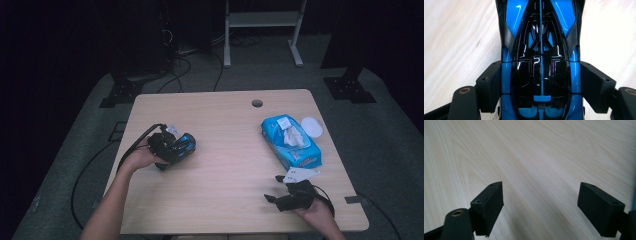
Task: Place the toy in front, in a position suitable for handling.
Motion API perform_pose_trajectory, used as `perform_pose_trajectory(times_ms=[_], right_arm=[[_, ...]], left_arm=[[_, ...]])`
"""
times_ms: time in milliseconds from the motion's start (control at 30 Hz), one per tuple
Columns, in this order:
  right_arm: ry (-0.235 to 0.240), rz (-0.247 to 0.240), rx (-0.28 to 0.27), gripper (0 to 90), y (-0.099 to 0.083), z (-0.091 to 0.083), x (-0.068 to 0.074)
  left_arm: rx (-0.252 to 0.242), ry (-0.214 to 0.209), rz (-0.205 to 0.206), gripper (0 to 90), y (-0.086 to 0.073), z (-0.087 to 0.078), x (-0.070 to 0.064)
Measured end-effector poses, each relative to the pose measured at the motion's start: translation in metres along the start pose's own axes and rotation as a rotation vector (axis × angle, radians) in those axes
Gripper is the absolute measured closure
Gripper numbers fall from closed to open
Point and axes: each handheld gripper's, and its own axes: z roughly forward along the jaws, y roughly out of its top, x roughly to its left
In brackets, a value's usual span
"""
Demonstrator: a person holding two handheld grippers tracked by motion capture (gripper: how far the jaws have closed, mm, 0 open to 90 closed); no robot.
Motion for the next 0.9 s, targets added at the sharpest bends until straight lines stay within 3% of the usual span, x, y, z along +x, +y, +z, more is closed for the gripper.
perform_pose_trajectory(times_ms=[133,200,500,667,900], right_arm=[[-0.005,0.000,-0.006,19.8,0.000,-0.002,-0.001],[-0.008,0.006,-0.010,19.8,-0.001,-0.003,-0.003],[-0.029,0.018,-0.027,19.8,-0.004,-0.010,-0.009],[-0.038,0.028,-0.034,19.8,-0.006,-0.014,-0.011],[-0.043,0.037,-0.036,19.8,-0.008,-0.016,-0.013]], left_arm=[[-0.029,-0.011,0.050,26.1,0.019,-0.005,-0.015],[-0.034,-0.031,0.094,26.1,0.031,-0.005,-0.025],[-0.016,-0.100,0.238,26.1,0.070,0.021,-0.072],[-0.014,-0.145,0.248,26.1,0.079,0.043,-0.091],[0.035,-0.166,0.319,26.1,0.091,0.066,-0.114]])
